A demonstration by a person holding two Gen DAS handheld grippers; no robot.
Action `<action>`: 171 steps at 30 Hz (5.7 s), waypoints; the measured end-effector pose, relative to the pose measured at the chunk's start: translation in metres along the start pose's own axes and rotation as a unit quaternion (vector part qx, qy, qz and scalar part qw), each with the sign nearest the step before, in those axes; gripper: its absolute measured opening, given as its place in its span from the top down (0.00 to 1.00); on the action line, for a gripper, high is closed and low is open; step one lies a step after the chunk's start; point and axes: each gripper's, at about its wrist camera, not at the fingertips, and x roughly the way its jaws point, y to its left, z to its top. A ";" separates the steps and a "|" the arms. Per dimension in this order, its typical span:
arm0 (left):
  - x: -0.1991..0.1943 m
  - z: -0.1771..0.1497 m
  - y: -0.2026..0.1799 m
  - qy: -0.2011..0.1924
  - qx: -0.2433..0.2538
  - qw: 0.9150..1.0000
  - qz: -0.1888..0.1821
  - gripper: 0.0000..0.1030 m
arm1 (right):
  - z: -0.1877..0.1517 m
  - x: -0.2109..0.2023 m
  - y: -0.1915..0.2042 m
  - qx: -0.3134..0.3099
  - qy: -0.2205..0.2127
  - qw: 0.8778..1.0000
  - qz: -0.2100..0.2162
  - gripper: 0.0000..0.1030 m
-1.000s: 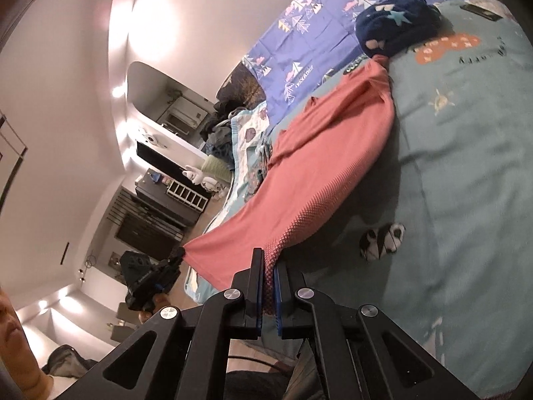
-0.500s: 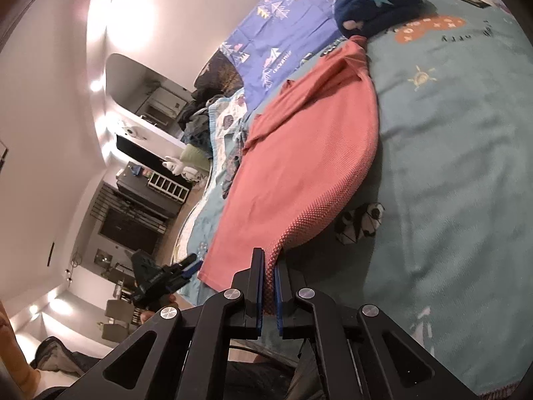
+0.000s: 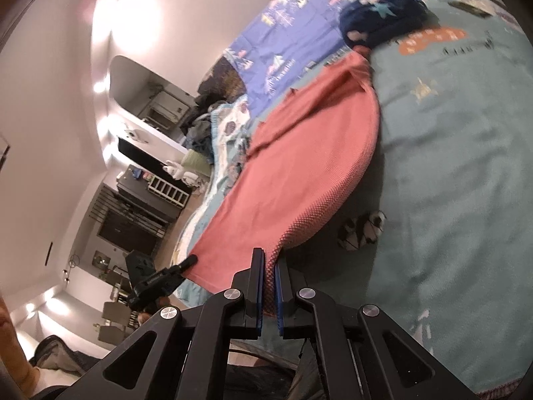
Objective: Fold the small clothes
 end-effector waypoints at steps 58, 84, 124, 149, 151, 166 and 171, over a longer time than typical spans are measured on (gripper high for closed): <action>0.301 0.298 0.000 0.016 0.029 0.992 0.124 0.81 | 0.321 0.175 -0.142 0.023 -0.013 0.973 -0.228 0.72; 0.361 0.299 -0.064 0.044 0.219 0.955 0.194 0.76 | 0.340 0.239 -0.097 -0.166 0.037 0.923 -0.346 0.81; 0.205 0.163 0.029 0.031 -0.080 0.996 -0.008 0.94 | 0.195 0.129 -0.105 0.115 -0.007 0.985 -0.130 0.97; 0.087 0.096 -0.047 -0.026 0.111 0.986 0.119 0.62 | 0.157 0.019 -0.076 -0.008 -0.009 0.956 -0.292 0.62; 0.113 0.117 -0.048 -0.019 0.113 0.987 0.115 0.53 | 0.182 0.038 -0.077 -0.029 -0.002 0.966 -0.259 0.58; 0.261 0.189 -0.020 0.078 0.096 0.986 0.112 0.94 | 0.250 0.145 -0.137 -0.025 0.053 0.975 -0.214 0.86; 0.223 0.194 -0.046 -0.004 0.124 0.990 0.073 0.95 | 0.249 0.108 -0.106 -0.051 -0.017 0.975 -0.217 0.96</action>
